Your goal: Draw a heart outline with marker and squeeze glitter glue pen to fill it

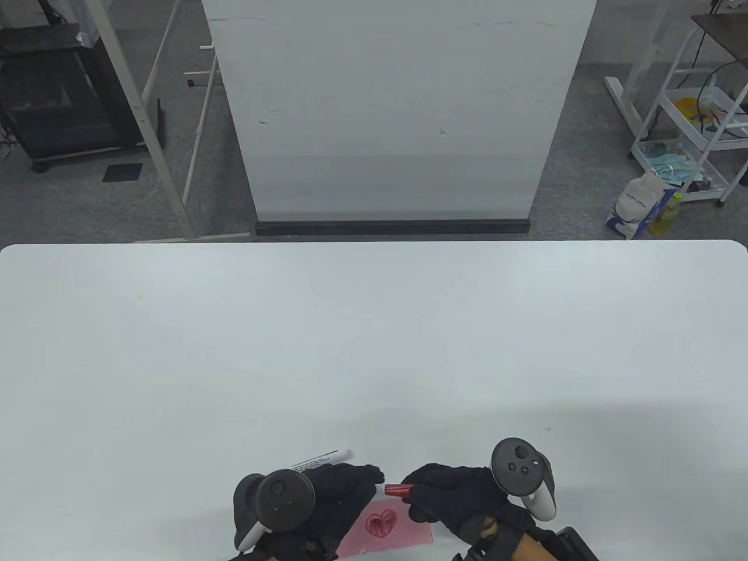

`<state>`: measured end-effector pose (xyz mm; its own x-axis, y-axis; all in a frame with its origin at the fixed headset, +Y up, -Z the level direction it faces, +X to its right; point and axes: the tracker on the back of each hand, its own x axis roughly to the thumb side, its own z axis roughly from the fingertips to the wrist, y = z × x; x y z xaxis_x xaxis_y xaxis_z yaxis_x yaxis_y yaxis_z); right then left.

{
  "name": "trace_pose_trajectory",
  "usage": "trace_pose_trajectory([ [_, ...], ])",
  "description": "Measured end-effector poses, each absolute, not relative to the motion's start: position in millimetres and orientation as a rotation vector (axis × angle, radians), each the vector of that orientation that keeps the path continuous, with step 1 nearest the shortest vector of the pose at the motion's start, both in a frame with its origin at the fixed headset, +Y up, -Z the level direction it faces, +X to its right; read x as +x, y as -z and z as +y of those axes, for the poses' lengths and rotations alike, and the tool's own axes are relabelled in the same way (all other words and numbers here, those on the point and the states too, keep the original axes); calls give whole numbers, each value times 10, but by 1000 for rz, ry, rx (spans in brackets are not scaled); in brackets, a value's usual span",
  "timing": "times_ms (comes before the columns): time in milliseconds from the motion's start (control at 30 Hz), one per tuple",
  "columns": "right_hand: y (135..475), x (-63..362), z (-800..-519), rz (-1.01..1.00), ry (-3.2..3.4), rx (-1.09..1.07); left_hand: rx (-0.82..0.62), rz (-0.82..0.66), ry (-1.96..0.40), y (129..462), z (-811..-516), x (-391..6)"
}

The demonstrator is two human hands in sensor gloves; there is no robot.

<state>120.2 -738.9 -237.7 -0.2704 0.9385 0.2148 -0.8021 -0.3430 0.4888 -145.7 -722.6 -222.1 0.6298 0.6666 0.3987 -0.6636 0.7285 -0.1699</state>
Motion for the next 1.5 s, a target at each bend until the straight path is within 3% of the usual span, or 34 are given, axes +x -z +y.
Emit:
trace_pose_trajectory([
  [367,2371,1190,-7389,339,-1871,559,121,-535,-661,2181,-7142,-1442],
  [633,2368,1187,-7388,340,-1869,564,-38,-541,-683,2214,-7220,-1430],
  [1100,2368,1181,-7409,380,-1839,519,112,-572,-590,2176,-7113,-1419],
  [1300,2337,1280,-7141,-17,-2170,689,88,-529,-559,2190,-7111,-1434],
  [1500,2221,1302,-6972,-284,-2399,863,102,-509,-503,2189,-7107,-1419],
])
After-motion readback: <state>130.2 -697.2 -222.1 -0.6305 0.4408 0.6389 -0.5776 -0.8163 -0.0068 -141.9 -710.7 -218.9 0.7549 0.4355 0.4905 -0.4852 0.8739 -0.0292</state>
